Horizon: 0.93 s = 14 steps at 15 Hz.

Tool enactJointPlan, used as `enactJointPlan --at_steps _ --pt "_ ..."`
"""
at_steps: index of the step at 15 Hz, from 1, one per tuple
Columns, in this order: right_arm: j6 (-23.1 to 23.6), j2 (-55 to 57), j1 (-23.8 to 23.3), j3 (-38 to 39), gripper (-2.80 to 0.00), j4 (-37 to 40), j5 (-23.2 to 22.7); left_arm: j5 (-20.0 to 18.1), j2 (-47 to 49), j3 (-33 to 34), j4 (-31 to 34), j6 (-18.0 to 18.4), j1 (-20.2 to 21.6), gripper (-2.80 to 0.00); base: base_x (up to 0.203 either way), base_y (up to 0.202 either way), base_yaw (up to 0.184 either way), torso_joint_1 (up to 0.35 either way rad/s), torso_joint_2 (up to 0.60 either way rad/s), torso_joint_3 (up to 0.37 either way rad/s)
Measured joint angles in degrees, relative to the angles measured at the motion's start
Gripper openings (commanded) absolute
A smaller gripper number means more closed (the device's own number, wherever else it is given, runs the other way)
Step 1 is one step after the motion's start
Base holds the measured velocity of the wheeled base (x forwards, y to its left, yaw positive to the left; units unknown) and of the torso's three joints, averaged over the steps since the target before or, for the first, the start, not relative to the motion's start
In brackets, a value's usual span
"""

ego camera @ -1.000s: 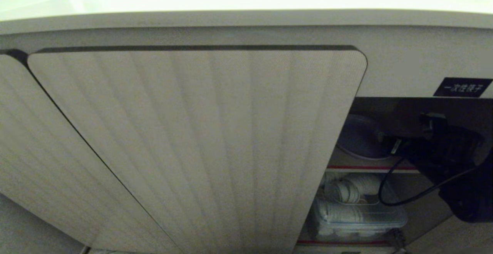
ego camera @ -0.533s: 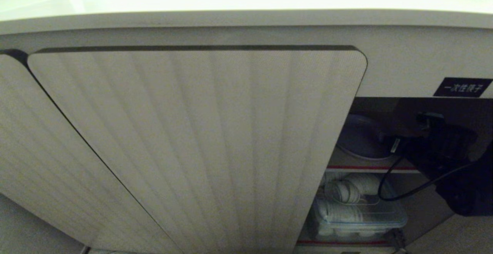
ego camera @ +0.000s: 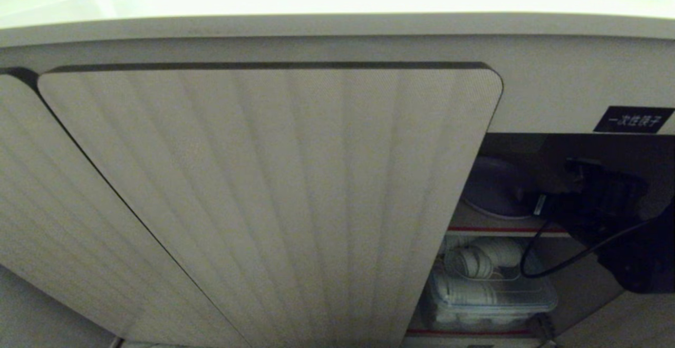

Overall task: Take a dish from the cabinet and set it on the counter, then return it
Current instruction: Take the plate from the cabinet

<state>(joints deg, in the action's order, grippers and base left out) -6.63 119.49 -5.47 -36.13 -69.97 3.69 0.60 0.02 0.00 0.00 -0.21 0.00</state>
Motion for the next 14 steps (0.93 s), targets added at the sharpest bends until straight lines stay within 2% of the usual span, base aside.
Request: enactJointPlan --at_steps 3,14 --pt "0.0 -0.4 0.0 -0.6 0.0 0.9 -0.1 0.0 0.0 0.0 0.0 0.0 0.0 -2.8 0.0 0.0 0.0 0.0 0.0 0.0" --pt "0.1 -1.3 0.3 -6.0 0.0 12.1 0.0 0.0 0.0 0.0 0.0 0.0 0.0 -2.8 0.0 0.0 0.0 0.0 0.0 0.0"
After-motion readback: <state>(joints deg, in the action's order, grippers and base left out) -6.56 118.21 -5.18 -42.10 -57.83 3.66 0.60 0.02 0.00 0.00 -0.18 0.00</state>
